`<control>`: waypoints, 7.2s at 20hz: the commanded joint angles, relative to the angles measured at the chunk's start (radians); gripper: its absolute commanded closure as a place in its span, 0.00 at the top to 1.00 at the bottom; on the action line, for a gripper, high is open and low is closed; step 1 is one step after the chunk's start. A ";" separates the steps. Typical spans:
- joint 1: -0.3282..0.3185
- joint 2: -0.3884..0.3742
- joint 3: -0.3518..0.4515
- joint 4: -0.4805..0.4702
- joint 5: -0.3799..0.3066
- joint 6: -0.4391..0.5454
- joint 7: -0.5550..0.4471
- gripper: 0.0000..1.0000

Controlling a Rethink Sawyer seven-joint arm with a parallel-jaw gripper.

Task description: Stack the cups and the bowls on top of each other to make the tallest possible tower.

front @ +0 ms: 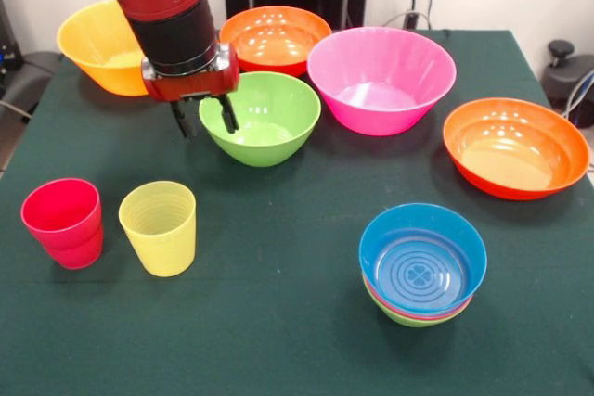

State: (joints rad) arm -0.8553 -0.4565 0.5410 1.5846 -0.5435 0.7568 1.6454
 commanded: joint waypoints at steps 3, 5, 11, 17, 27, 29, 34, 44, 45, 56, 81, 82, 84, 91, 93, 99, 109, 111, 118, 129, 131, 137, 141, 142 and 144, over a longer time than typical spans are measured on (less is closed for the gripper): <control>-0.057 -0.018 0.043 0.079 -0.084 -0.079 -0.170 1.00; -0.062 -0.022 0.038 0.093 -0.099 -0.088 -0.164 1.00; -0.099 0.019 0.019 0.122 -0.167 -0.149 -0.169 1.00; -0.112 0.035 0.018 0.128 -0.207 -0.166 -0.152 1.00; -0.118 0.037 0.028 0.146 -0.223 -0.178 -0.112 1.00; -0.120 0.037 0.030 0.148 -0.222 -0.176 -0.110 1.00; -0.116 0.038 0.031 0.146 -0.221 -0.174 -0.106 1.00; -0.122 0.050 0.063 0.168 -0.178 -0.205 -0.061 1.00; -0.134 0.060 0.077 0.172 -0.167 -0.215 -0.062 1.00; -0.186 0.105 0.141 0.180 -0.140 -0.264 -0.071 1.00; -0.154 0.068 0.083 0.166 -0.188 -0.198 -0.040 0.00; -0.150 0.064 0.080 0.162 -0.190 -0.196 -0.039 0.00; -0.143 0.059 0.074 0.155 -0.192 -0.192 -0.039 0.00; -0.108 0.035 0.042 0.126 -0.204 -0.176 -0.037 0.00; -0.102 0.028 0.033 0.123 -0.208 -0.173 -0.038 0.00; -0.087 0.019 0.020 0.114 -0.198 -0.171 -0.043 0.00; -0.026 -0.093 0.065 0.093 -0.052 -0.029 -0.007 0.00; -0.012 -0.095 0.070 0.074 -0.029 0.000 -0.006 0.00; 0.001 -0.082 0.078 0.051 0.019 0.015 -0.010 0.00; 0.017 -0.053 0.094 0.015 0.103 0.015 -0.018 0.00; 0.024 -0.053 0.093 0.006 0.111 0.023 -0.020 0.00; 0.024 -0.051 0.097 0.006 0.152 0.038 -0.025 0.00; 0.042 -0.044 0.098 -0.007 0.181 0.046 -0.016 0.00; 0.045 -0.043 0.097 -0.009 0.186 0.045 -0.013 0.00; 0.054 -0.040 0.095 -0.017 0.200 0.049 -0.004 0.00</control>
State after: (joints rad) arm -0.8638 -0.5438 0.6233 1.6273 -0.3811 0.6858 1.6454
